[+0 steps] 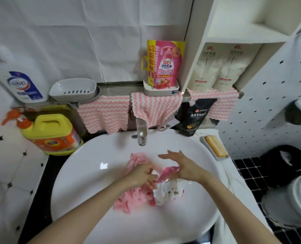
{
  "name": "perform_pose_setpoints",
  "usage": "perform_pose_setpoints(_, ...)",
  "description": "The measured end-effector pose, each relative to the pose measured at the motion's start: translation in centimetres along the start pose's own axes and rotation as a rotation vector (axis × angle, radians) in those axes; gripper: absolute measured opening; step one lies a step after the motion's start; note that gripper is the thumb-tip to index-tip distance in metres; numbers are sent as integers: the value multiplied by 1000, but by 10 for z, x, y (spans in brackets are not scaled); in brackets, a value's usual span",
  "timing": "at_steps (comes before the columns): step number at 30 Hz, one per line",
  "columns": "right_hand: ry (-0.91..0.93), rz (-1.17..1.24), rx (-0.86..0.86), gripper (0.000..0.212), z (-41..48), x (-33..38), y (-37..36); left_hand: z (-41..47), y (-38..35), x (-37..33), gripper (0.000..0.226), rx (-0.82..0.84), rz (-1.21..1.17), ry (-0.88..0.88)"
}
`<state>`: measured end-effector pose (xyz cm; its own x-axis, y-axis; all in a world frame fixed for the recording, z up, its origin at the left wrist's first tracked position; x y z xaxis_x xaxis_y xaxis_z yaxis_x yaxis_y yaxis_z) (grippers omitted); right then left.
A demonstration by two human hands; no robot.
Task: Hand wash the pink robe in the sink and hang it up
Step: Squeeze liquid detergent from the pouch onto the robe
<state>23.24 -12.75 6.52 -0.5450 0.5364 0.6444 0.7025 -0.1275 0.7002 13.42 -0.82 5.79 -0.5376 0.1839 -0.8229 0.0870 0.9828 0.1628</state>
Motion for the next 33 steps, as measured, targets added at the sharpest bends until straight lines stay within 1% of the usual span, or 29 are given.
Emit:
perform_pose_setpoints(1,7,-128,100,57,7,10,-9,0,-1,-1,21,-12,15,-7)
perform_pose_setpoints(2,-30,-195,166,40,12,12,-19,1,-1,-2,20,-39,40,-13)
perform_pose_setpoints(3,-50,-183,172,26,17,12,-25,0,1,-4,18,-88,145,-41)
perform_pose_setpoints(4,-67,-123,147,26,18,10,-27,-1,3,-7,18,-144,338,-87)
perform_pose_setpoints(6,-105,37,95,38,17,3,-32,-5,3,-13,23,-221,817,-155)
perform_pose_setpoints(7,-108,124,83,38,14,3,-35,-8,0,-15,25,-236,971,-182)
perform_pose_setpoints(9,-146,265,111,38,8,3,-39,-10,-5,-17,27,-224,1109,-224)
perform_pose_setpoints(11,-152,299,157,40,5,8,-37,-12,-12,-19,32,-185,1229,-230)
perform_pose_setpoints(12,-147,298,176,42,4,10,-36,-11,-11,-17,36,-169,1222,-205)
perform_pose_setpoints(14,-146,280,210,45,2,16,-30,-6,-3,-14,40,-131,1130,-130)
perform_pose_setpoints(16,-143,299,221,44,2,15,-26,-5,6,-15,42,-108,959,-58)
perform_pose_setpoints(17,-142,328,217,41,1,14,-23,-5,8,-16,38,-93,864,-73)
perform_pose_setpoints(20,-136,375,198,25,-2,12,-16,-9,6,-29,33,-39,678,-248)
perform_pose_setpoints(22,-123,354,203,26,-3,15,-10,-9,8,-33,23,-46,648,-282)
perform_pose_setpoints(23,-119,339,204,20,-4,16,-8,-8,8,-34,17,-46,658,-265)
perform_pose_setpoints(24,-114,328,204,16,-4,17,-4,-5,8,-34,16,-47,666,-243)
perform_pose_setpoints(26,-107,329,207,24,-5,21,2,-5,8,-35,35,-28,599,-164)
perform_pose_setpoints(27,-106,325,204,28,-6,22,5,-4,8,-33,42,-12,552,-121)
perform_pose_setpoints(28,-107,311,196,31,-6,23,7,-2,9,-33,44,0,530,-106)
perform_pose_setpoints(31,-119,261,175,31,-4,22,13,-1,10,-41,30,-22,588,-196)
perform_pose_setpoints(33,-127,260,168,24,-3,20,14,-1,10,-44,33,-21,522,-242)
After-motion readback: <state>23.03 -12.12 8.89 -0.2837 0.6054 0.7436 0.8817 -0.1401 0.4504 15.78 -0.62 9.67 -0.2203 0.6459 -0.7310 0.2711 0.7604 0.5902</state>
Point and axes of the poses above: each hand's wrist, its own z-axis towards the middle knuckle, its own y-axis out of the back of the hand, x = y × z, the point moved 6 cm from there along z, towards the middle knuckle, and after that the axes turned 2 degrees about y, right-handed, at the moved point
